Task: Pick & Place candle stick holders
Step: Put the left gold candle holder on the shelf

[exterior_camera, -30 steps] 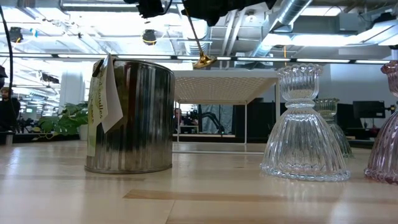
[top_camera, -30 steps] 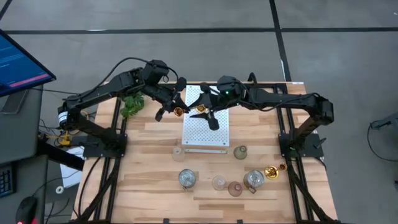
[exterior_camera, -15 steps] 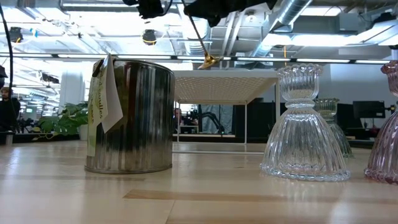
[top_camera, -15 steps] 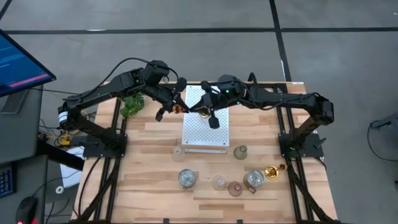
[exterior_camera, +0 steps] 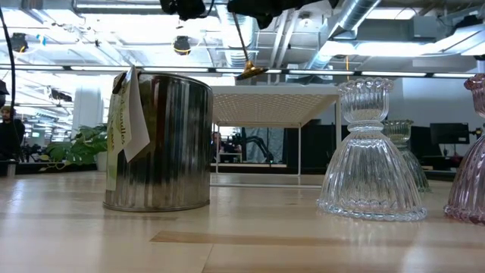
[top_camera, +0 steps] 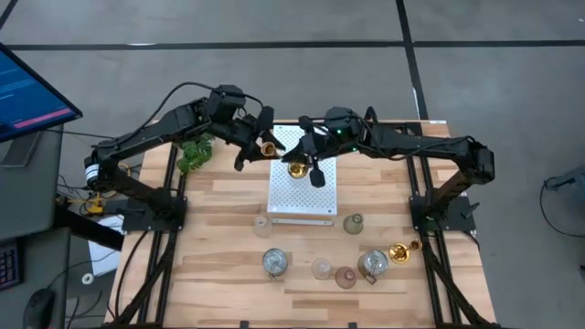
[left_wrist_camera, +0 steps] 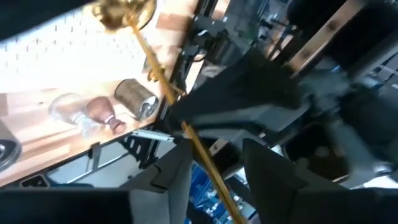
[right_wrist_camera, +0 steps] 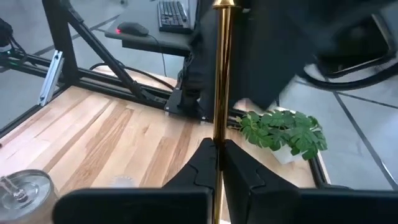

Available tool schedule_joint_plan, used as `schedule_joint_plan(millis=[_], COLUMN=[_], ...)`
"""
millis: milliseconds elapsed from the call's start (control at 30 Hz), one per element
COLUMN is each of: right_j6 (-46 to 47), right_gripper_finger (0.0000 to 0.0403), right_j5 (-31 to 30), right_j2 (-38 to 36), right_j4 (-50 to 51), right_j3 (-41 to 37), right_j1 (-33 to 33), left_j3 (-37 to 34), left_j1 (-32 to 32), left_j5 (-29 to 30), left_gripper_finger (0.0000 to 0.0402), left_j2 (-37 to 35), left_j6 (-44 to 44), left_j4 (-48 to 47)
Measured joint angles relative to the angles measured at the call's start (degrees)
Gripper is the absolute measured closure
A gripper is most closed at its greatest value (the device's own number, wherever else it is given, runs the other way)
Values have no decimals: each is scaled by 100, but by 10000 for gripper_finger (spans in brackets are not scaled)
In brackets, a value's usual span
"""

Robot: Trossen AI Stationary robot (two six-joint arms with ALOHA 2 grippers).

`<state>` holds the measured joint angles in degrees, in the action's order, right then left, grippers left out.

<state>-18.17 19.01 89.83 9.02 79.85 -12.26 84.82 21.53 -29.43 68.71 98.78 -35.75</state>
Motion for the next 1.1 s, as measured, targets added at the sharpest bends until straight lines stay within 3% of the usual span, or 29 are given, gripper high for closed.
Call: schedule_joint_plan(millis=[167, 333, 567, 767, 933, 1100], right_j6=[-5, -17, 380, 1523, 1931, 1968], right_gripper_finger=[402, 402, 403, 403, 403, 403], right_j5=[45, 41, 69, 715, 678, 494], right_j2=[-256, -684, -1146, -440, 377, 861], right_j4=[190, 246, -338, -1979, -3010, -3188], right_j3=[-9, -2, -160, -336, -336, -336], right_j1=[-24, -63, -840, -1721, -1829, -1959], left_j3=[0, 0, 0, 0, 0, -2], left_j1=[368, 906, 1705, 1781, 1778, 1775], left_j5=[-46, -64, 228, 1293, 1740, 1923], left_gripper_finger=[235, 243, 299, 392, 398, 398], left_j2=[-16, -114, -578, -1187, -1648, -1917], left_j6=[-223, -952, -3685, -5562, -6240, -6697], left_j4=[-75, -137, -105, 123, 386, 380])
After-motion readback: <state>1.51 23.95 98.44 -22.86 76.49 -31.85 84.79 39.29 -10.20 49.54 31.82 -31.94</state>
